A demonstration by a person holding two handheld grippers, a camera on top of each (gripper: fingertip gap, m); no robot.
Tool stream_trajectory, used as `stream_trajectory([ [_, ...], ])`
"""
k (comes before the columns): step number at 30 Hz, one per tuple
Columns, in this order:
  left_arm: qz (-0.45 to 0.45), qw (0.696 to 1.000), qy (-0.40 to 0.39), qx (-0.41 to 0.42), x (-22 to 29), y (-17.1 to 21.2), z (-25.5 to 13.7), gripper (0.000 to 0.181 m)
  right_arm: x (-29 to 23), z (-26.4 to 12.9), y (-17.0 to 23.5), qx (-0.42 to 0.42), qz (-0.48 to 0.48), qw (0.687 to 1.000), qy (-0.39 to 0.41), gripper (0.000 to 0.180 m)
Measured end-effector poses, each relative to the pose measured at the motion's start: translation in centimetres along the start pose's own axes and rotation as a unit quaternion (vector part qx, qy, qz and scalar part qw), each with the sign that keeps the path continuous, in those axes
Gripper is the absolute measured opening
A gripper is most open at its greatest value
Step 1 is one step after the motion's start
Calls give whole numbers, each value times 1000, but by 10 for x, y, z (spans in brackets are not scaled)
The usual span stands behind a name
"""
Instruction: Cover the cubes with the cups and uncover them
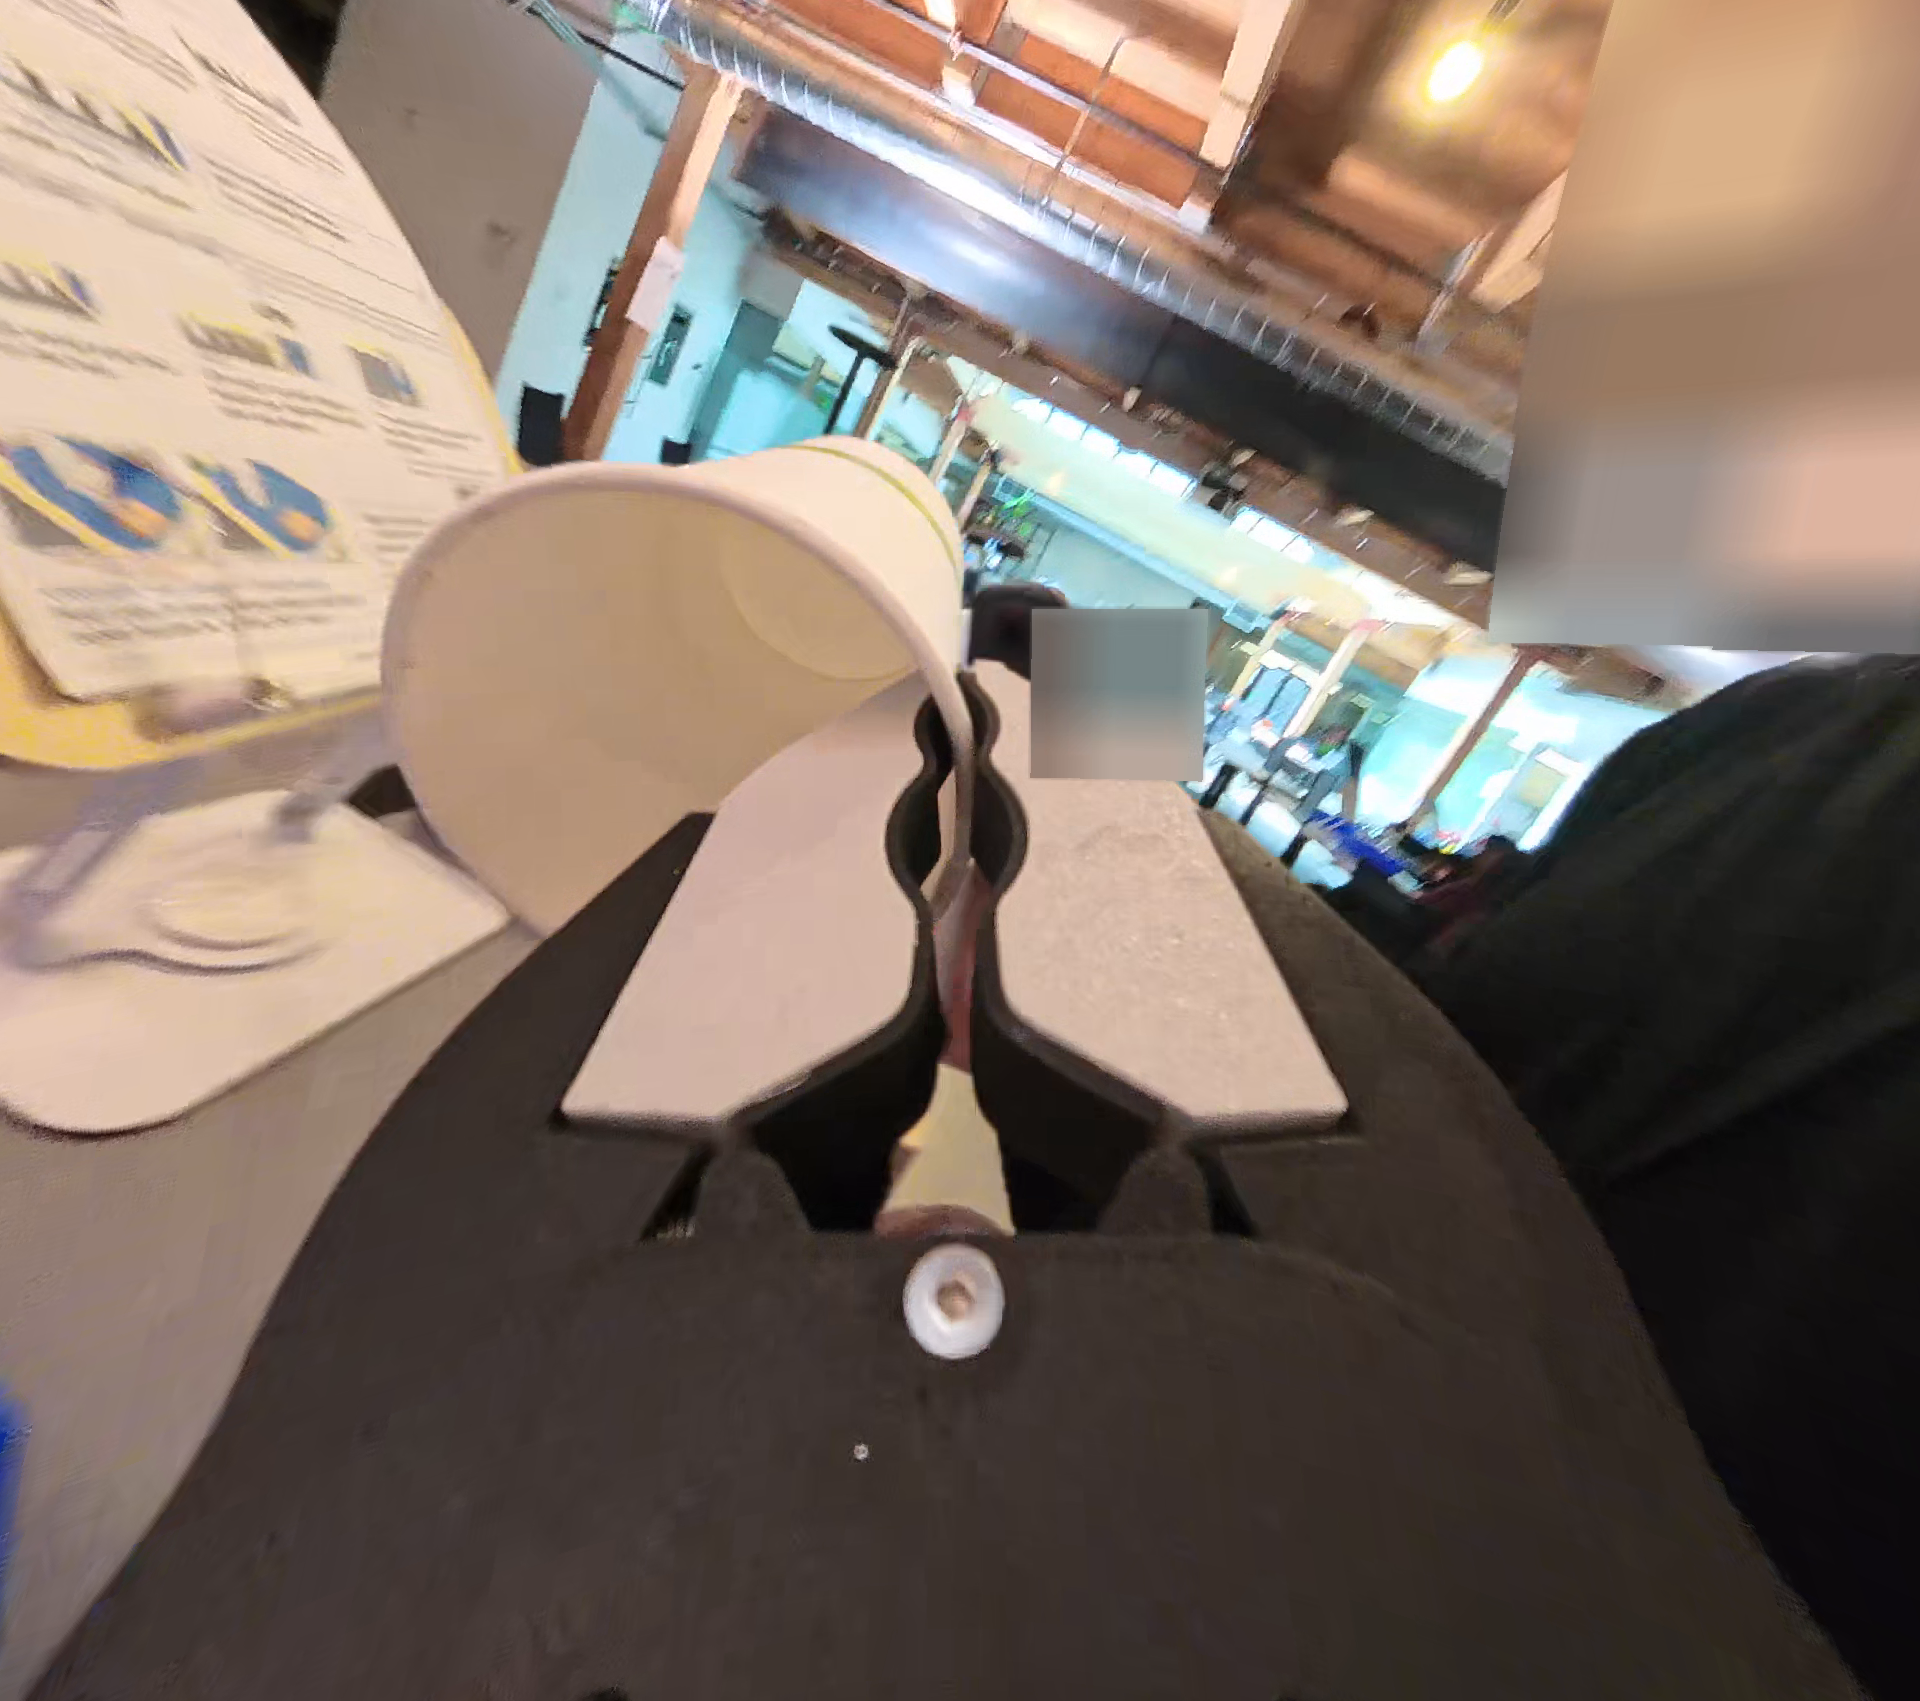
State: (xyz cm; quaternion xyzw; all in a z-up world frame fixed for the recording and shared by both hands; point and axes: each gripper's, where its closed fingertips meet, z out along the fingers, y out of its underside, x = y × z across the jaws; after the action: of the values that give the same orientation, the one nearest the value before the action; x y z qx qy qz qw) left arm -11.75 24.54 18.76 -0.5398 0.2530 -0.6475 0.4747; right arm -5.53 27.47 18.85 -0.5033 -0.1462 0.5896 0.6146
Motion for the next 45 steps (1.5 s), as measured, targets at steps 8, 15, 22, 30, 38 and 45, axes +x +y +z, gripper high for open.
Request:
stream_trajectory([
  [8, -121, 990, 62, 41, 23, 39, 13, 0, -21, 5, 2, -58, -16, 997, -51, 90],
  [15, -73, 997, 20, -10, 17, 37, 10, 22, -7, -70, -47, -158, -158, 972, 78, 90],
  [22, -8, 998, -3, -63, 16, 40, 13, 0, 29, -186, -3, -317, -208, 901, 210, 90],
  [30, 5, 997, -5, -79, 14, 46, 28, 0, 49, -243, 89, -432, -191, 850, 233, 90],
  [38, 11, 996, -13, -92, 21, 59, 33, 0, 55, -255, 124, -451, -214, 836, 229, 92],
  [45, 27, 992, -6, -120, 34, 75, 40, 0, 44, -249, 102, -395, -213, 863, 233, 134],
])
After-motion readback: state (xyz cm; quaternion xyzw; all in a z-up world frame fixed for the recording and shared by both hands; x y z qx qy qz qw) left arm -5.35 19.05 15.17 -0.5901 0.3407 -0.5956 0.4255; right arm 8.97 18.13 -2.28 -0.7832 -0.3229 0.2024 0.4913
